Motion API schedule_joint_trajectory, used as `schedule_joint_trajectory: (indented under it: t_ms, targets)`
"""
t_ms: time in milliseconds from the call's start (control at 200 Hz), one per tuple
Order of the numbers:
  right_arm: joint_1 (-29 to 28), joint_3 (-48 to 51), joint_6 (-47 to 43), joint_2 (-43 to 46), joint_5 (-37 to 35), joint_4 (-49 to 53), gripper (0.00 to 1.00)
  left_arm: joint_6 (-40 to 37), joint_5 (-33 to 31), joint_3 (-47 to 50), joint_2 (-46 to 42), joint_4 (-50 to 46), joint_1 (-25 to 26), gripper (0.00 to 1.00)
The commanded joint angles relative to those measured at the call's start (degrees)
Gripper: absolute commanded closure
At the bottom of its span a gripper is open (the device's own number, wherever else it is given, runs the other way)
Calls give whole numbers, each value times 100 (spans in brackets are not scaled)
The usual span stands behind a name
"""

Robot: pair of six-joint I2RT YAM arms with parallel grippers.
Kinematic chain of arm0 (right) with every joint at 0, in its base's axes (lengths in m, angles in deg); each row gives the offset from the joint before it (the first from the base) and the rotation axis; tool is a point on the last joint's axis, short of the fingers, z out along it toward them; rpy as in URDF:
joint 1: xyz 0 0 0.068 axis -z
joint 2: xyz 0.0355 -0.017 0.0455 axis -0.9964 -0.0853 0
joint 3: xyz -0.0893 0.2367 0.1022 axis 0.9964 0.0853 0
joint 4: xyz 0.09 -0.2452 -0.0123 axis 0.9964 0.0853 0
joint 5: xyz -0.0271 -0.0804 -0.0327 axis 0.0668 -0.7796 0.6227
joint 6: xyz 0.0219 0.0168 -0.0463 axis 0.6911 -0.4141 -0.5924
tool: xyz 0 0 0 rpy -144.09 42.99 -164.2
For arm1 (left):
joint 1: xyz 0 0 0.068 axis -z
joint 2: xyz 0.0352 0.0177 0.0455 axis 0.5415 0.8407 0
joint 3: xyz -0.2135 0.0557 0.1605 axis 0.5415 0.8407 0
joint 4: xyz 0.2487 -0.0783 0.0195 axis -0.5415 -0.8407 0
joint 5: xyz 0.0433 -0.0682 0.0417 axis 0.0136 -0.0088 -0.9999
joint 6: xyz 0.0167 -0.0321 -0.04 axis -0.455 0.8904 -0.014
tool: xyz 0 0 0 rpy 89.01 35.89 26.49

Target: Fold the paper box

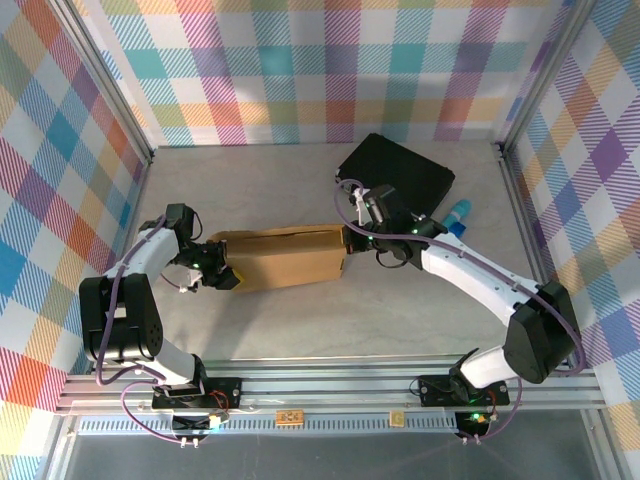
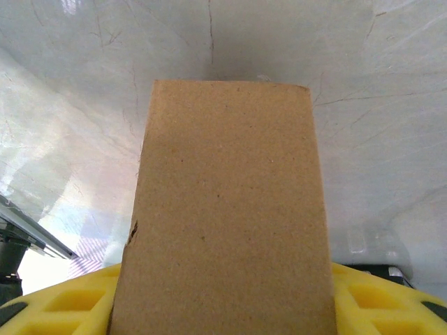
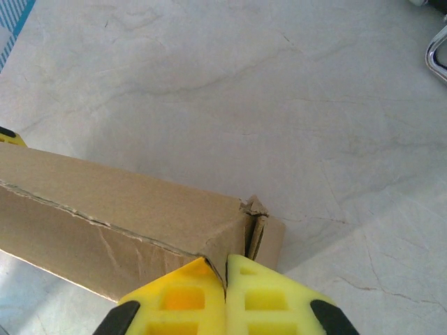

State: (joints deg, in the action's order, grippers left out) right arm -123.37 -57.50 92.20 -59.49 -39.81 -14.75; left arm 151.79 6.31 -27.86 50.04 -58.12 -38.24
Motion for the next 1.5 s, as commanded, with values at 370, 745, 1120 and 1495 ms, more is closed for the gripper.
schedule_joint_trajectory:
  t_ms: [370,745,1120,1495]
  targets:
    - [-238,-143,-24,-627,-457,653,100,-168,-674,425,-275,457,-403,9]
    - [-243,-518,-235,-990,-493,751,100,-1667,-1208,401,-720,-186,-876,11]
    - [-235,-521,-298,-949,-526,682,100,-5462,-2683,-713,-1610,-293,-549,68]
    - [-181,-594,-483,-963,-490,671,100,-9082,-2016,-1217,-1637,-59,203,65]
